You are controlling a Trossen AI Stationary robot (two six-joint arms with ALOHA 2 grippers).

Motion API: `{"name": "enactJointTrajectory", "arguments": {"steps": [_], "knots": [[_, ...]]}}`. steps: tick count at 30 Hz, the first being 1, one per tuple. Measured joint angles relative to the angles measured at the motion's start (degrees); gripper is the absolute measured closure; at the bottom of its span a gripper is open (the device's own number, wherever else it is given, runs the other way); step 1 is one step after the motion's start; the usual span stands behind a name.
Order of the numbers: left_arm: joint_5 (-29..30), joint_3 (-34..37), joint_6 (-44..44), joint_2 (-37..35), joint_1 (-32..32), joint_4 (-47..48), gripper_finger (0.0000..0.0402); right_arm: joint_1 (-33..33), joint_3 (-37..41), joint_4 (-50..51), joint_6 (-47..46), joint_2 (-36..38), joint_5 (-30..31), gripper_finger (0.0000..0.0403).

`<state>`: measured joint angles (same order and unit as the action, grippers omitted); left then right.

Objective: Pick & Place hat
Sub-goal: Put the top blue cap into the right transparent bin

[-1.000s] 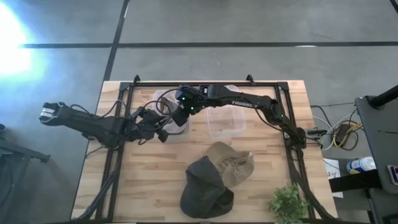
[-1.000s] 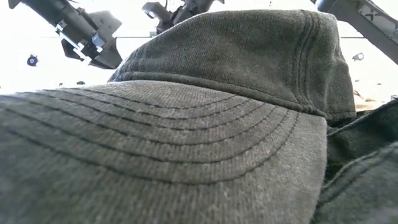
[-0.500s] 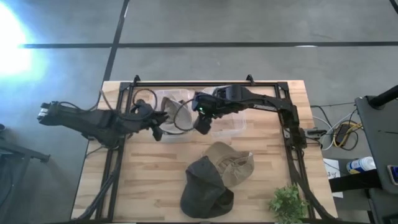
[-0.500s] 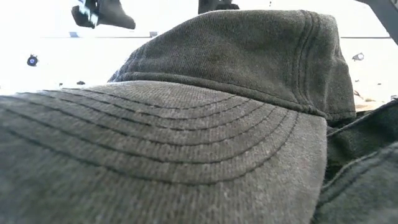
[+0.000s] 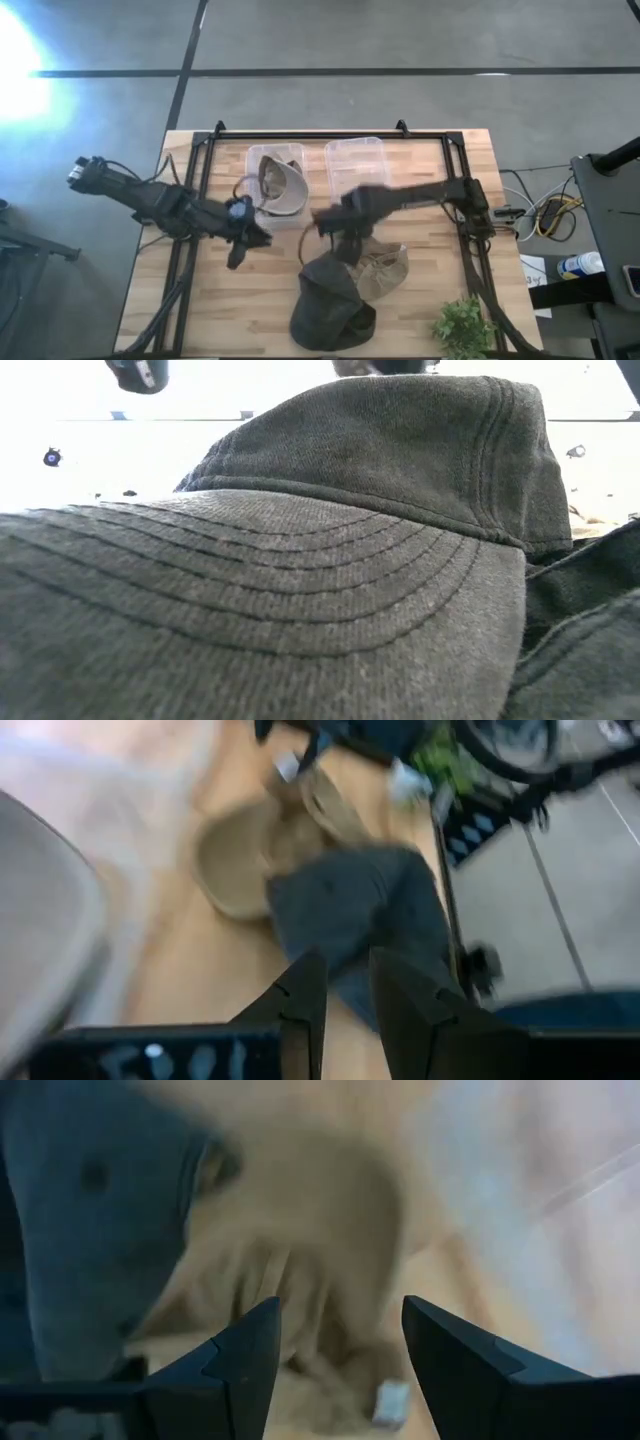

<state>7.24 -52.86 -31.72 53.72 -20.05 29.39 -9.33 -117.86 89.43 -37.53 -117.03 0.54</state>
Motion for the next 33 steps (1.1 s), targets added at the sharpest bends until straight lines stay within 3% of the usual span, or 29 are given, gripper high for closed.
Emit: {"name": "enactJointTrajectory", "arguments": {"steps": [8, 14, 18, 22, 26, 29, 33], "knots": [[-1.24, 2.09, -11.27, 4.70, -10.40, -2.13, 0.0328, -9.47, 13.68, -10.60, -7.29, 3.68, -7.22, 0.0197], [-1.24, 4.48, -23.85, 12.37, -15.39, -11.76, 0.0328, -13.27, 26.62, -25.54, -16.39, 11.75, -7.06, 0.0197], [-0.13, 4.48, -27.49, 20.16, -18.69, -19.24, 0.0328, -16.71, 34.93, -37.03, -24.35, 16.68, -7.01, 0.0197], [5.03, 2.67, -24.56, 27.37, -20.44, -21.40, 0.0328, -20.25, 41.81, -51.22, -31.50, 18.11, -7.05, 0.0197], [12.79, -0.68, -16.95, 32.75, -19.48, -21.24, 0.0328, -22.09, 46.02, -61.72, -34.31, 15.02, -6.52, 0.0200], [18.05, -4.10, -9.64, 36.03, -17.20, -21.86, 0.0328, -22.24, 46.85, -64.03, -34.64, 12.60, -4.53, 0.0202], [18.23, -8.14, -0.13, 41.46, -12.57, -21.91, 0.0328, -21.89, 46.71, -64.43, -36.01, 11.01, 1.49, 0.0206]]}}
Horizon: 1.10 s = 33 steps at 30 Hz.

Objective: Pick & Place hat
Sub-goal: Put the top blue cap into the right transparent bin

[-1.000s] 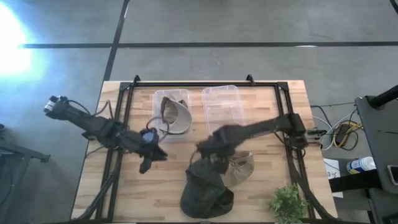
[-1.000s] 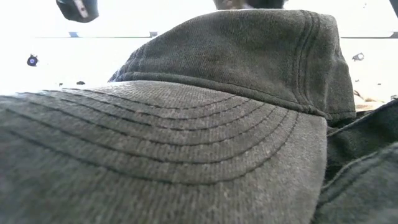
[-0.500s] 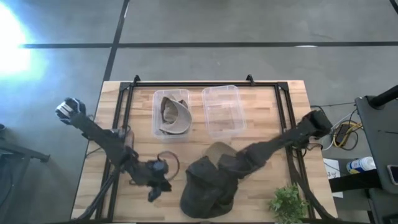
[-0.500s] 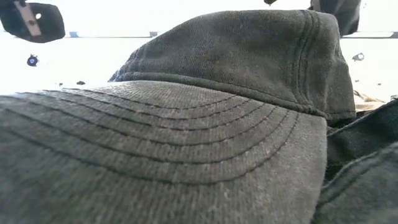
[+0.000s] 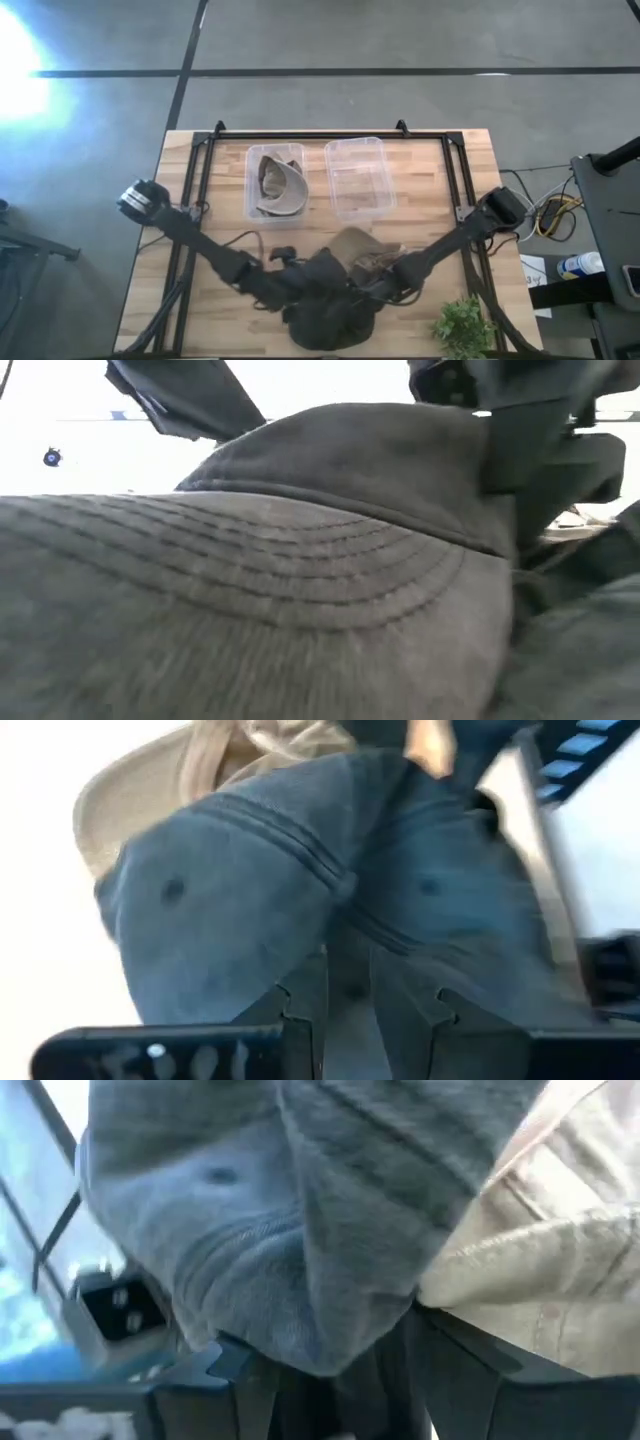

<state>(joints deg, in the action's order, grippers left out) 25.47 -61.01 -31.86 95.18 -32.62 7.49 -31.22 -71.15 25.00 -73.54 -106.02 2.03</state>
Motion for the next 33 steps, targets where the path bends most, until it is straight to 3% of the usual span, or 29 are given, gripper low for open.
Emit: {"name": "enactJointTrajectory", "arguments": {"steps": [4, 9, 16, 20, 25, 30, 33], "knots": [[-4.80, -2.27, 0.40, 5.86, 4.39, 0.13, 0.0328, 1.39, -1.26, 0.10, 0.91, 0.20, 6.77, 0.0209], [-16.48, -3.71, -9.24, 9.67, 4.84, 1.60, 0.0328, 5.67, -2.30, 2.12, 1.11, 1.33, 14.95, 0.0209], [-16.25, -3.85, -27.24, 9.00, -0.61, 2.85, 0.0328, 14.45, -2.79, 1.87, 7.24, 1.51, 17.42, 0.0209], [-11.44, -3.90, -36.79, 8.50, -3.64, 8.88, 0.0328, 16.56, -4.57, 1.98, 13.59, 2.96, 12.59, 0.0209], [-7.09, -2.40, -53.40, 8.43, -6.69, 19.09, 0.0328, 12.90, -6.26, 5.23, 11.09, 6.64, 4.84, 0.0209], [-6.58, -0.55, -68.13, 8.41, -9.27, 17.69, 0.0328, 7.36, -6.32, 6.08, 4.85, 7.46, -3.07, 0.0209], [-2.70, -0.41, -75.42, 8.42, -9.62, 16.91, 0.0328, 4.94, -6.10, 5.92, 1.90, 6.41, -6.62, 0.0209]]}}
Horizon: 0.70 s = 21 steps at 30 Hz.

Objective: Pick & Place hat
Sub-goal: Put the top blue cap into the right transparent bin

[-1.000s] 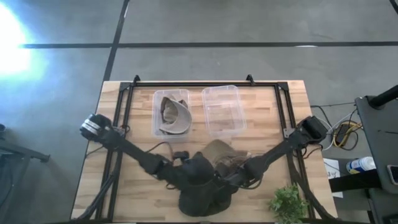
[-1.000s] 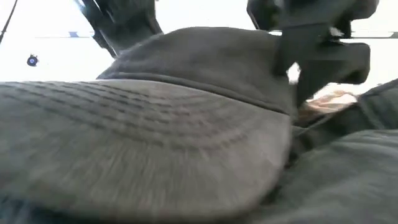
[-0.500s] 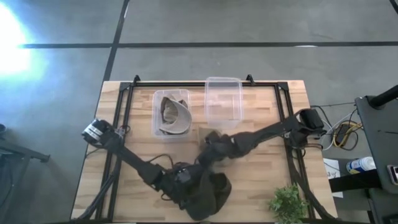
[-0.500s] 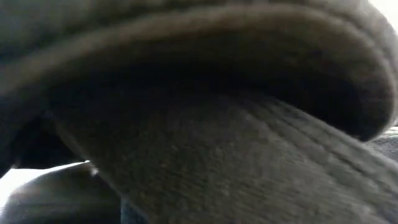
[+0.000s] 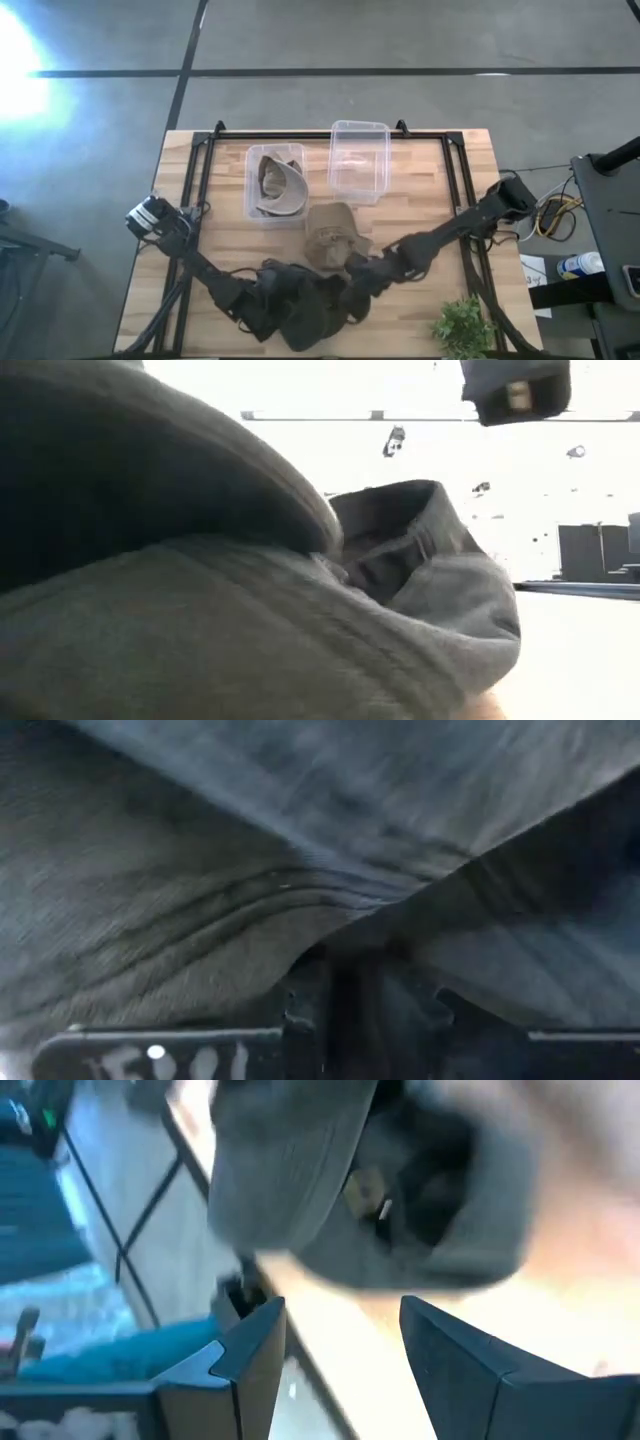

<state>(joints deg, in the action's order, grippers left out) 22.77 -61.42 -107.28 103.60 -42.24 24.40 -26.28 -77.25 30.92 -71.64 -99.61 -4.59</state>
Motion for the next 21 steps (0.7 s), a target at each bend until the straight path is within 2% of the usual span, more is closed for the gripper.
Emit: {"name": "enactJointTrajectory", "arguments": {"steps": [3, 6, 12, 21], "knots": [[5.85, 0.38, -5.10, 0.08, 1.06, -2.42, 0.0328, -1.47, 0.28, 0.19, -1.50, -1.99, -0.64, 0.0209], [10.56, 2.20, -6.37, 0.08, 3.53, -8.23, 0.0328, -3.03, 0.30, -0.61, -3.15, -2.65, -2.17, 0.0209], [11.44, 5.28, -1.28, 0.15, 9.07, -20.57, 0.0328, -7.27, 0.43, -3.52, -6.50, -2.82, -5.34, 0.0209], [12.32, 5.00, 3.55, 0.15, 13.90, -25.45, 0.0328, -10.20, 1.55, -11.86, -11.14, -5.41, -4.48, 0.0209]]}}
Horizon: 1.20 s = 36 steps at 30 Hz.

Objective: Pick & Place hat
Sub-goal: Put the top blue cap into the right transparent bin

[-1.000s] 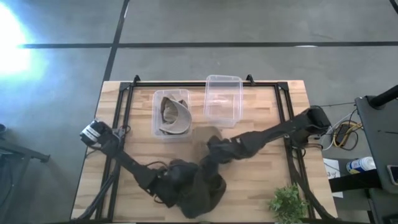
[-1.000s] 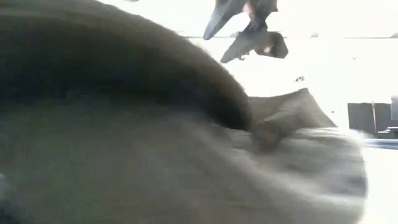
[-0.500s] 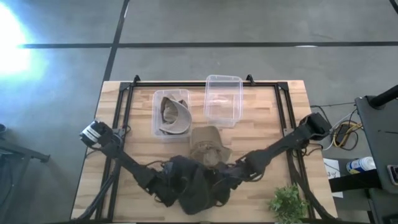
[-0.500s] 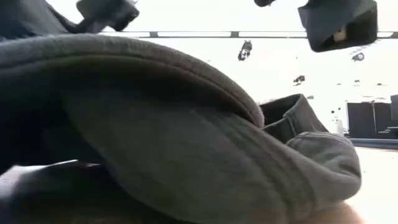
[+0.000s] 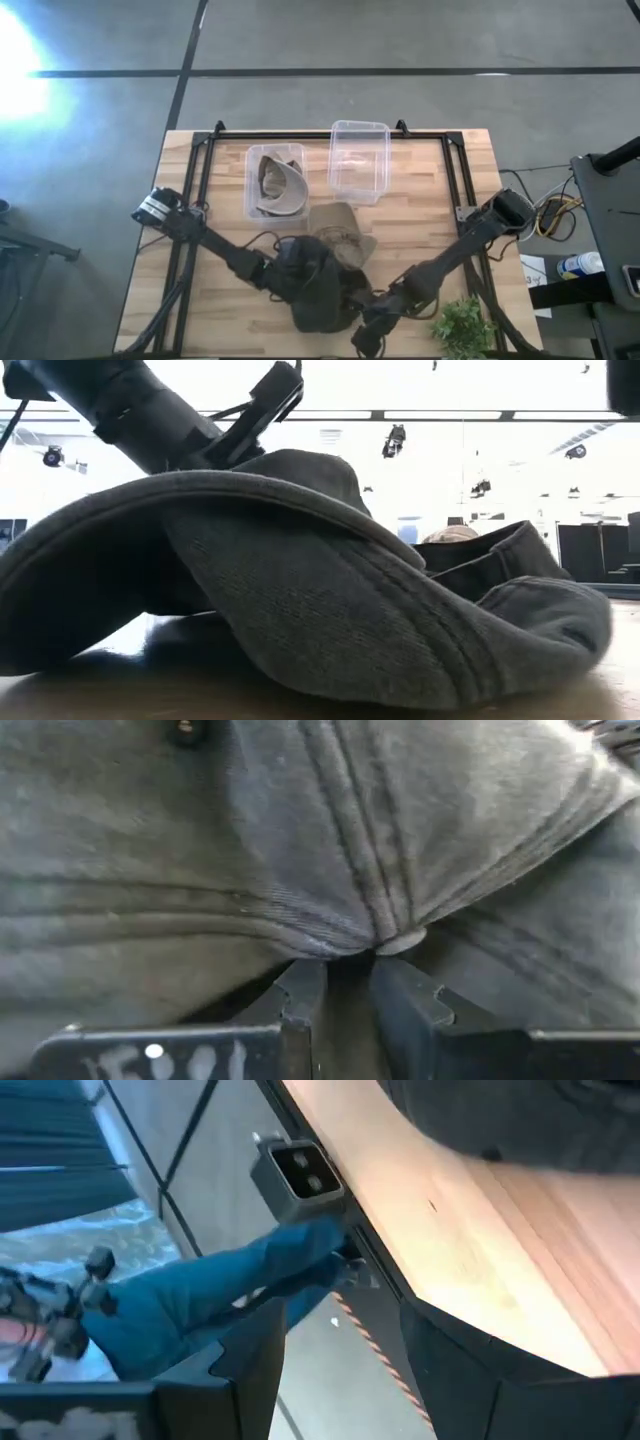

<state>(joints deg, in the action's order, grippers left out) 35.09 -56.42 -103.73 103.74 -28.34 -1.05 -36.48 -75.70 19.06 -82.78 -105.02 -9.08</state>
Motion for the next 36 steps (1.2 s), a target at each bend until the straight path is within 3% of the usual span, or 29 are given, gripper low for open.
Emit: {"name": "enactJointTrajectory", "arguments": {"steps": [10, 16, 26, 36], "knots": [[-0.59, -1.77, 4.32, 0.00, 1.27, -3.00, 0.0328, 1.92, 0.04, -18.68, -1.23, -10.09, 0.18, 0.0209], [-4.17, -1.60, 4.79, 0.00, -0.61, 0.78, 0.0328, 1.98, 0.04, -21.45, -2.50, -13.88, 0.86, 0.0209], [-5.77, -1.55, -0.47, 0.00, -6.16, 3.75, 0.0328, 2.21, -0.28, -25.34, -4.26, -15.63, 16.53, 0.0209], [-5.73, -1.47, -6.95, -0.02, -12.22, 3.99, 0.0328, 2.74, -0.24, -24.90, -4.95, -13.13, 23.25, 0.0209]]}}
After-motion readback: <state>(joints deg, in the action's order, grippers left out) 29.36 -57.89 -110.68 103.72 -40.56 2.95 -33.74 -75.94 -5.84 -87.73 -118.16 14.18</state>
